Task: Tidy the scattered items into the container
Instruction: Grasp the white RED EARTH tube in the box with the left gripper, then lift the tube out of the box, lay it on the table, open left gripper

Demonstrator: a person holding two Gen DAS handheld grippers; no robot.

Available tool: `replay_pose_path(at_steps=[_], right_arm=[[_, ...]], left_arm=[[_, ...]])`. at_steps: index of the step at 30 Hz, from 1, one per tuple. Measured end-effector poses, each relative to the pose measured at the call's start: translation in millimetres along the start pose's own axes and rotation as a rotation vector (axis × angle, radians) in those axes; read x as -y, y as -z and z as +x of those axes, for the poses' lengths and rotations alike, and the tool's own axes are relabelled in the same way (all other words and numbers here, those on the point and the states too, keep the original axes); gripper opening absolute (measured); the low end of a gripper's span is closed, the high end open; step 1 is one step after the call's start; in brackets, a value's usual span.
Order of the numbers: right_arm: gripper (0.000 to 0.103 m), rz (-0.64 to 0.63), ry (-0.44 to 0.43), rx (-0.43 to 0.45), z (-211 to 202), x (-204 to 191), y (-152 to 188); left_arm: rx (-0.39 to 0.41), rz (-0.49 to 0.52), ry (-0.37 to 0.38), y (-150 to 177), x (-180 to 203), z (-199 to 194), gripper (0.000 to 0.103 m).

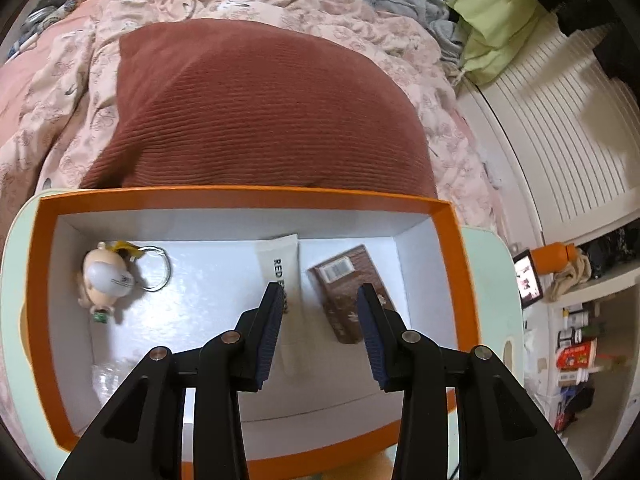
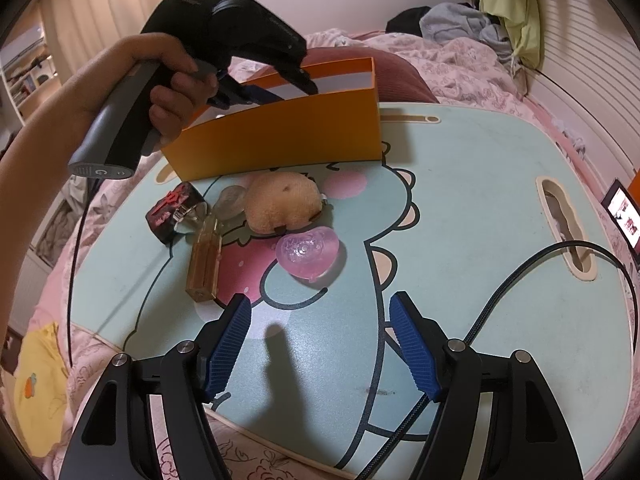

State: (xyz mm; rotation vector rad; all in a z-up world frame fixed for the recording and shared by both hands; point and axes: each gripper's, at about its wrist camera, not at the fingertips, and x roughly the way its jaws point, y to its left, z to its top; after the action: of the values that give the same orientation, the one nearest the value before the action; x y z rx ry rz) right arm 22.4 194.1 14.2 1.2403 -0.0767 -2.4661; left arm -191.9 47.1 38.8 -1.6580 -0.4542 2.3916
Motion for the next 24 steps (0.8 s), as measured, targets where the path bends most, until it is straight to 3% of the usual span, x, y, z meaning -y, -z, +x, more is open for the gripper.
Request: replay_pose_path(at_steps=[3, 8, 10, 13, 14, 15, 16, 21, 24], right_arm=[[0.072, 0.0, 0.0, 0.0, 0, 0, 0], [0.072, 0.006, -0.005, 0.001, 0, 1, 0], [0.072, 0.005, -0.007, 0.001, 0, 0, 0], [0.073, 0.005, -0.004, -0.001, -1, 1, 0], [0.073, 0.005, -0.004, 0.0, -1, 1, 0], [0.073, 0.005, -0.004, 0.0, -1, 1, 0], [0.073, 0.006, -0.004, -0.001, -1, 2, 0], [0.073, 0.007, -0.003, 0.0, 0, 1, -1], [0.073, 0.005, -0.001, 0.0, 1, 1, -1]], left_arm=[[-0.03, -0.009, 0.032, -2, 5, 6, 0.04], [0.002, 0.09, -0.222, 3, 8, 9, 0.04], [-0.013, 0.09, -0.247, 5, 2, 11, 0.04], [-0.077, 0.112, -0.215, 11, 3, 24, 0.039], [-0.066, 0.152, -0.262, 12, 7, 27, 0.037], [-0.045, 0.198, -0.321, 13, 13, 29, 0.028], [-0.035, 0.209, -0.33, 13, 15, 30, 0.02], [-0.045, 0.241, -0.306, 11, 16, 29, 0.02], [0.009, 0.225, -0.233, 9, 10, 7, 0.02]])
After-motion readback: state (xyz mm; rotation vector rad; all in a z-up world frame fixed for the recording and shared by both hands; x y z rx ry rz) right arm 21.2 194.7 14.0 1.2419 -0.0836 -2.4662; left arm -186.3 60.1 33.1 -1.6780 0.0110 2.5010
